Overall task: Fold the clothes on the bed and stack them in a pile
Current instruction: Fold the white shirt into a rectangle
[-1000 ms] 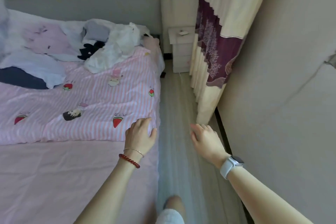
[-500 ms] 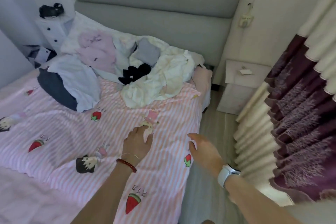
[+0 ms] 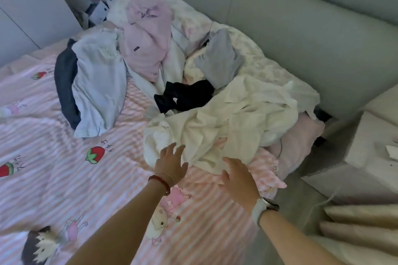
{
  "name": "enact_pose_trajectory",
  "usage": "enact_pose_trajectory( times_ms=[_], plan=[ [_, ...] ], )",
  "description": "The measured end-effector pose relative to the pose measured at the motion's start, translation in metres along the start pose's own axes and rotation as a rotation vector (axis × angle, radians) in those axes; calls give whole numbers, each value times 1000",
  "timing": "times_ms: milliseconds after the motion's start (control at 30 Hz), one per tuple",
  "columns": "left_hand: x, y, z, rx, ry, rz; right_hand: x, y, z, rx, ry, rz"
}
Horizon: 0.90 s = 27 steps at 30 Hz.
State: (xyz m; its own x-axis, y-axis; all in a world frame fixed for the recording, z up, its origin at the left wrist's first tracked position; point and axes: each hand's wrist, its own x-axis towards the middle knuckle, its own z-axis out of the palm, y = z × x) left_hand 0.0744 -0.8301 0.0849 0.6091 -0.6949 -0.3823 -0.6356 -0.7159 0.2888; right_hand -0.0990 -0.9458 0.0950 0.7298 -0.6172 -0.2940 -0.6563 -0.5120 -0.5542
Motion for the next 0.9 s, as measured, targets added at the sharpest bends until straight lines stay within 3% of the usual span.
enact_pose_trajectory(
  times_ms=[167, 300, 467, 533, 600, 800, 900],
  plan=[
    [83, 12, 37, 140, -60, -125, 93, 31, -3, -70, -11, -111],
    [105, -4, 39, 40, -82, -166, 134, 30, -2, -133, -41, -199],
    [64, -24, 16, -687, 192, -297, 172, 17, 3, -337, -191, -351],
    [27, -40, 6, -828, 283, -326, 178, 6, 14, -478, -294, -421],
    [-12, -57, 4, -869, 321, -368, 166, -16, 31, -545, -421, -485],
    [-136, -138, 0, -985, 706, -749, 29, -108, 97, -192, -631, -598],
    [-217, -182, -8, -788, 848, -807, -51, -156, 115, -4, -775, -710]
  ],
)
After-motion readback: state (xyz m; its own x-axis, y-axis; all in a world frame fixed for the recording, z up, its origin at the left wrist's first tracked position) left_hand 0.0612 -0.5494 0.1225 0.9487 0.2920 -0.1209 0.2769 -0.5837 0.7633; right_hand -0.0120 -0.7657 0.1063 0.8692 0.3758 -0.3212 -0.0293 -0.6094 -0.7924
